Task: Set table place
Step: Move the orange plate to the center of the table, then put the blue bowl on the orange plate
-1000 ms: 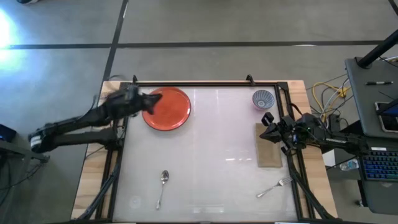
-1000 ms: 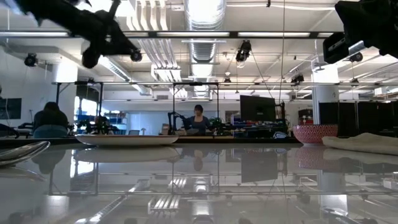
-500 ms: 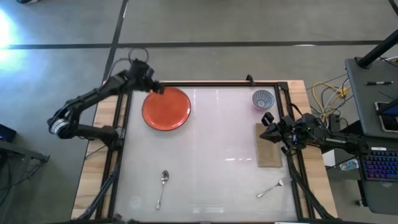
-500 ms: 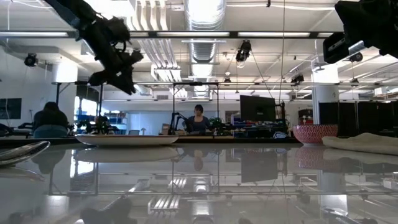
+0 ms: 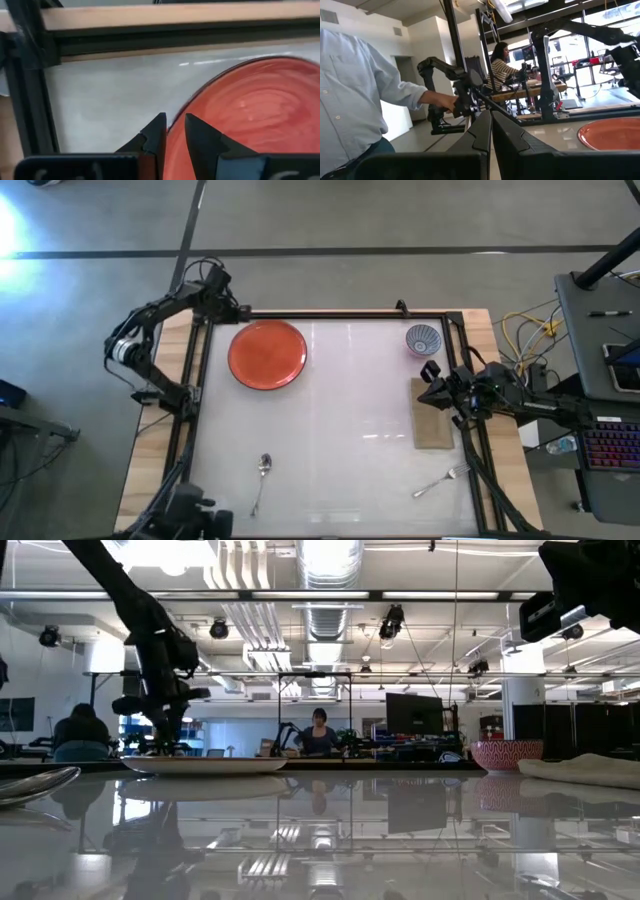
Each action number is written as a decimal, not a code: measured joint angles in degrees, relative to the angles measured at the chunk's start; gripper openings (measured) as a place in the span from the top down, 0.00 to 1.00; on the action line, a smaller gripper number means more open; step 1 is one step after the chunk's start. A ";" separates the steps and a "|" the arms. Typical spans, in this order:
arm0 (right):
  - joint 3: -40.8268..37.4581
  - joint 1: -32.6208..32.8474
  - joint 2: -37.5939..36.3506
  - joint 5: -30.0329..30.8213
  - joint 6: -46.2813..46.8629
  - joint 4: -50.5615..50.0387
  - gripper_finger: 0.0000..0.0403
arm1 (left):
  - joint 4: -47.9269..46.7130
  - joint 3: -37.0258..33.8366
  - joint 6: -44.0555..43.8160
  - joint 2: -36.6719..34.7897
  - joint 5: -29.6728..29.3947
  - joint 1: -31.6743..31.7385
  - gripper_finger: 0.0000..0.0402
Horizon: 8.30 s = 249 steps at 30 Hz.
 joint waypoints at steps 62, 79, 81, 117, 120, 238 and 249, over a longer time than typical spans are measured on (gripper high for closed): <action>0.02 0.01 0.00 17.82 -5.24 2.45 0.98 | 3.50 1.31 -12.20 7.38 -5.53 -28.97 1.00; 0.02 -0.01 -0.13 66.66 27.31 10.75 0.98 | 5.21 1.31 -11.80 7.14 -3.49 -28.74 1.00; 0.02 -0.01 -0.13 66.77 27.75 10.75 0.98 | 5.72 1.31 -11.81 7.14 -3.27 -28.74 1.00; 35.89 -1.63 39.89 45.30 37.22 -43.62 0.98 | 5.90 1.30 -10.45 7.11 -2.56 -28.72 1.00; 40.95 -4.03 49.13 41.49 36.86 -45.92 0.98 | 6.01 1.13 -10.42 7.11 -2.62 -28.15 1.00; 69.39 0.31 100.01 41.62 23.09 -68.98 0.98 | 15.75 -6.62 -25.27 6.67 -2.73 -53.90 1.00; 69.41 -4.50 86.57 41.55 11.86 -74.12 0.98 | 16.02 -5.20 -23.63 0.88 -3.26 -53.44 1.00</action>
